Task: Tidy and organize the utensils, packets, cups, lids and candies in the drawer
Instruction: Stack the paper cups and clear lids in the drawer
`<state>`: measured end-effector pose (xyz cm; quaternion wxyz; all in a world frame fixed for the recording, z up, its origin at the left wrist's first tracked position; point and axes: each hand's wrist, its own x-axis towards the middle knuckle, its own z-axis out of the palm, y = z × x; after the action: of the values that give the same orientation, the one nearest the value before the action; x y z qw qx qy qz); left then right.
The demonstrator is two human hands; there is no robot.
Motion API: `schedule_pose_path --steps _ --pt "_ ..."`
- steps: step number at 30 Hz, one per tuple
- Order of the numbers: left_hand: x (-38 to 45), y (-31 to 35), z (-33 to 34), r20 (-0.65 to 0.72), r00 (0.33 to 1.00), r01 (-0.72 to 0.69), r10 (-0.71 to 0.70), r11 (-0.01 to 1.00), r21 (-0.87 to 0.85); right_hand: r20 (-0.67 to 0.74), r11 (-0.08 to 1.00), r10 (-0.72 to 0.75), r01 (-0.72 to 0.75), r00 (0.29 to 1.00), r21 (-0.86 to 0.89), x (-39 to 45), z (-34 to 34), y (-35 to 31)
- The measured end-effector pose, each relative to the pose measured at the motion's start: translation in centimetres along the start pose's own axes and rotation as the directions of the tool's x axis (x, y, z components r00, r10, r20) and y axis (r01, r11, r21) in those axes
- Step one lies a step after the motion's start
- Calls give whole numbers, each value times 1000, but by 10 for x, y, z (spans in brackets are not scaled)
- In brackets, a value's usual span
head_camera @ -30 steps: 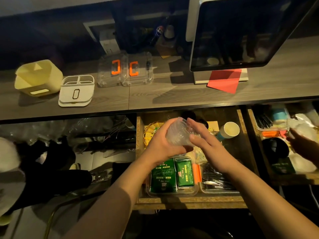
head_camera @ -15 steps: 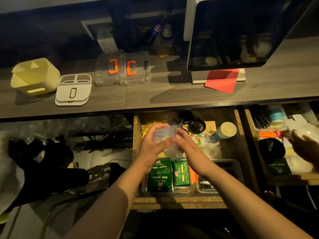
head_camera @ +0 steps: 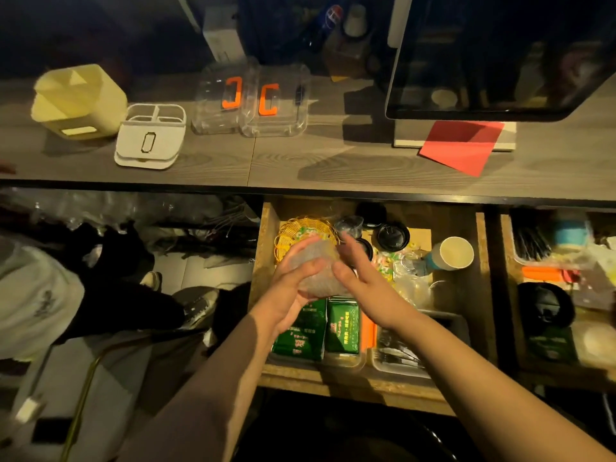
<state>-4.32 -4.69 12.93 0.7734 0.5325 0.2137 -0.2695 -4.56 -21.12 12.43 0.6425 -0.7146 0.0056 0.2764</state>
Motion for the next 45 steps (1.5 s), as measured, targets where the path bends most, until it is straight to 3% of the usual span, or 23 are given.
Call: schedule_pose_path --steps 4,7,10,15,21,29,33,37,40,45 --pt "19 -1 -8 -43 999 -20 15 992 -121 -293 999 44 -45 955 5 37 -25 13" --pt "36 -1 -23 -57 998 -37 29 989 -146 -394 962 131 -212 910 -171 82 -40 50" --pt "53 -1 -43 -86 995 -65 53 987 -149 -404 876 179 -332 897 -349 123 -45 92" --pt "76 -1 -70 -110 992 -72 57 987 -142 -439 665 138 -411 888 -623 172 -39 127" --pt "99 -4 -83 -129 991 -41 27 993 -110 -453 589 178 -463 873 -662 214 -37 132" --pt "112 -13 -105 -118 993 -14 10 999 -38 -330 432 312 -442 891 -786 253 -47 133" --pt "113 -19 -106 -122 992 6 -11 999 -39 -346 412 313 -455 884 -790 259 -54 139" --pt "112 -21 -102 -125 992 5 -9 1000 -29 -376 441 322 -489 869 -752 253 -59 140" --pt "109 -20 -97 -123 992 2 -5 1000 -30 -363 621 364 -514 858 -592 234 -60 142" --pt "95 -12 -84 -116 993 -25 21 999 -30 -332 875 378 -450 864 -177 155 -51 120"
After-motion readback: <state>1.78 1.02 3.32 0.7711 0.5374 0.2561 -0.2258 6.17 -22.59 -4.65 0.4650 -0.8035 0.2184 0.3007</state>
